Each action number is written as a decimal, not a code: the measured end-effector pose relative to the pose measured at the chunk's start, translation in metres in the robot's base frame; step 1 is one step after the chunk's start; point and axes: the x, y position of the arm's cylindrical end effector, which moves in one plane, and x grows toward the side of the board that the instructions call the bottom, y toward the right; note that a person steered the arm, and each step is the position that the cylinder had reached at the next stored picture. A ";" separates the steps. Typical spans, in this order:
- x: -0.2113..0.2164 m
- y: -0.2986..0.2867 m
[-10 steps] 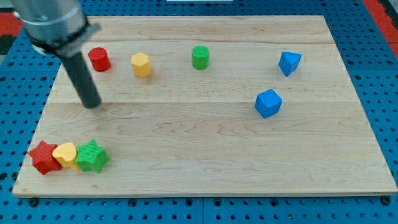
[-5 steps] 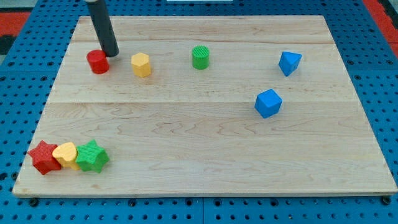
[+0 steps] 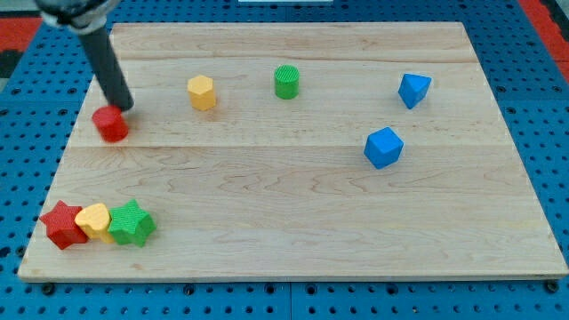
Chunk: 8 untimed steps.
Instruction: Move the red circle into the red star
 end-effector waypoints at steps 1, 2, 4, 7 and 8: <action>0.020 -0.001; -0.011 0.002; 0.044 0.010; 0.033 0.002; 0.064 -0.011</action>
